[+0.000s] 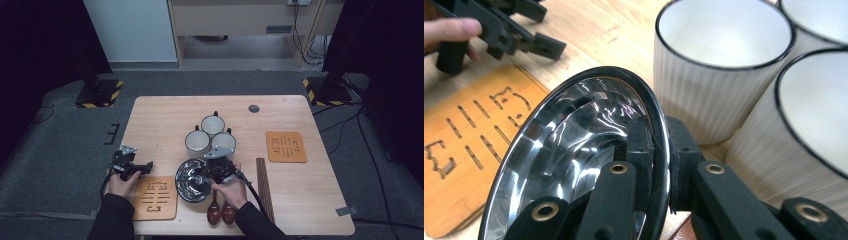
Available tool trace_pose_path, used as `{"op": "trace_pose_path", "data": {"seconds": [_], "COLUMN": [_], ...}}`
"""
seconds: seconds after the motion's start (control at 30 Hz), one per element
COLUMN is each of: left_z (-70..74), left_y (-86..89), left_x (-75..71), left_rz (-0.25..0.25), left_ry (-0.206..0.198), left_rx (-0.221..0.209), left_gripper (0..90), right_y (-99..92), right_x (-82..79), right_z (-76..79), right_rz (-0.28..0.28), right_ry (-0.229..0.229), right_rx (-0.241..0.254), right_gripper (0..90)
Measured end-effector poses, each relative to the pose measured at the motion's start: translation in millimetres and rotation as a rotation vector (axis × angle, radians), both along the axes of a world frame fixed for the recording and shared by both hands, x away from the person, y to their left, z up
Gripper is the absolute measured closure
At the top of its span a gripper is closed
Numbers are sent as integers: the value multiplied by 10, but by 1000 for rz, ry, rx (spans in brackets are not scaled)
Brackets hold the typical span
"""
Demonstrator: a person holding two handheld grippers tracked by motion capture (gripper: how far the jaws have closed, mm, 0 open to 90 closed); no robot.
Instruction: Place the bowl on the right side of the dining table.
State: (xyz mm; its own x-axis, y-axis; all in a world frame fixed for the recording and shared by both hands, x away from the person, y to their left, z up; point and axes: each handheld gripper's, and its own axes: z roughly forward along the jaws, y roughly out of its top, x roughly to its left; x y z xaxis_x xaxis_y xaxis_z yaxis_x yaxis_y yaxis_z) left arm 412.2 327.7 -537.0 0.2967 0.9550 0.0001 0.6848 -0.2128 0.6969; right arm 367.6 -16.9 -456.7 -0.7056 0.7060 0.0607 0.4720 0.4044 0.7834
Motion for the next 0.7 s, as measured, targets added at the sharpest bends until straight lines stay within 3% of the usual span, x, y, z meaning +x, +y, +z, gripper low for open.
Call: {"op": "trace_pose_path", "data": {"seconds": [0.7], "left_z": [0], "left_y": [0], "left_x": [0], "left_rz": [0], "left_ry": [0], "left_rx": [0], "left_gripper": [0], "right_y": [-167], "right_x": [-53], "right_z": [438], "right_rz": [-13], "right_ry": [-75], "right_rx": [91], "right_gripper": [835]}}
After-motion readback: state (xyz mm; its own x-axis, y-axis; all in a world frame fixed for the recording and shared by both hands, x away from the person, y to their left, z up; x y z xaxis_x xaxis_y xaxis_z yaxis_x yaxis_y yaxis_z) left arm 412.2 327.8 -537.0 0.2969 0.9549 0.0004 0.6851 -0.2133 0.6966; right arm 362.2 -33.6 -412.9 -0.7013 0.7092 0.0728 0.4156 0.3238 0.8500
